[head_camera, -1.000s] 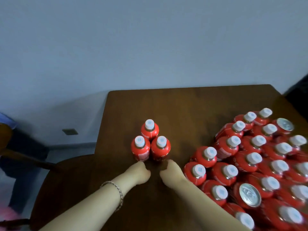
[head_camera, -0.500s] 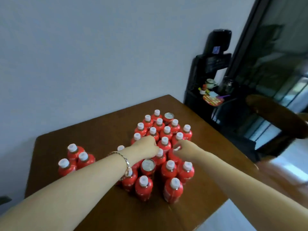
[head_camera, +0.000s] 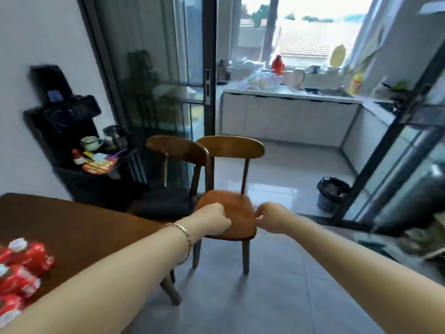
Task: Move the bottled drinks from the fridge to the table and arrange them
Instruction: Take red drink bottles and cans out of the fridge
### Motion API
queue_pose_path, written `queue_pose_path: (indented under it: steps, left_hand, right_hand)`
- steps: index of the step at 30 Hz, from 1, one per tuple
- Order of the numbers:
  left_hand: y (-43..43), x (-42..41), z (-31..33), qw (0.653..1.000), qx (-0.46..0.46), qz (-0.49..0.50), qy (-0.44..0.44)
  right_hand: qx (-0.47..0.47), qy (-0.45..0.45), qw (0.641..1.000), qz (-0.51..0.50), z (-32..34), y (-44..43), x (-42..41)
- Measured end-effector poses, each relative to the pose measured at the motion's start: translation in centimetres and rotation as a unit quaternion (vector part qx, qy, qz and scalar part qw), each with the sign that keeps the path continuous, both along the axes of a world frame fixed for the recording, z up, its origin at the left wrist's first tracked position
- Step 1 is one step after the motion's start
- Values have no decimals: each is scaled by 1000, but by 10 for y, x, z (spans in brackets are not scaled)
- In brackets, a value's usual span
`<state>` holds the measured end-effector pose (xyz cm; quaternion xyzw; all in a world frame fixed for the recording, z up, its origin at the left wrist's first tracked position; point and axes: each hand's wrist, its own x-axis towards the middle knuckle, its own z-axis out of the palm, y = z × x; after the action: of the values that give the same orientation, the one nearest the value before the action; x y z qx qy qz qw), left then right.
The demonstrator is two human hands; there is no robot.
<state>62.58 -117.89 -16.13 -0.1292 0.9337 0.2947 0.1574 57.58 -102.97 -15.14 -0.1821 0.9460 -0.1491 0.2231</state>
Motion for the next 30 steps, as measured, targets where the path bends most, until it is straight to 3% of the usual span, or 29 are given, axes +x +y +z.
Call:
queue_pose_path:
  steps: [7,15,23,26,30]
  left_hand:
    - [190,-147,10,975,-46,-219,15]
    - [419,-277,47,895,-35,-441,65]
    - [676,-312,89,772,1,-619,144]
    - [768,-319,89,744,9,-649,158]
    - [875,-328,95,726,23,-672,143]
  right_hand:
    - [12,23,978,-205,3,206,-81]
    - [33,47,909,-412,44,409,-127]
    - [114,73,802,-582,92,615,-116]
    - [118,87,768,-623,97,696,-111]
    - [116,93,754,-640,101,793,-114]
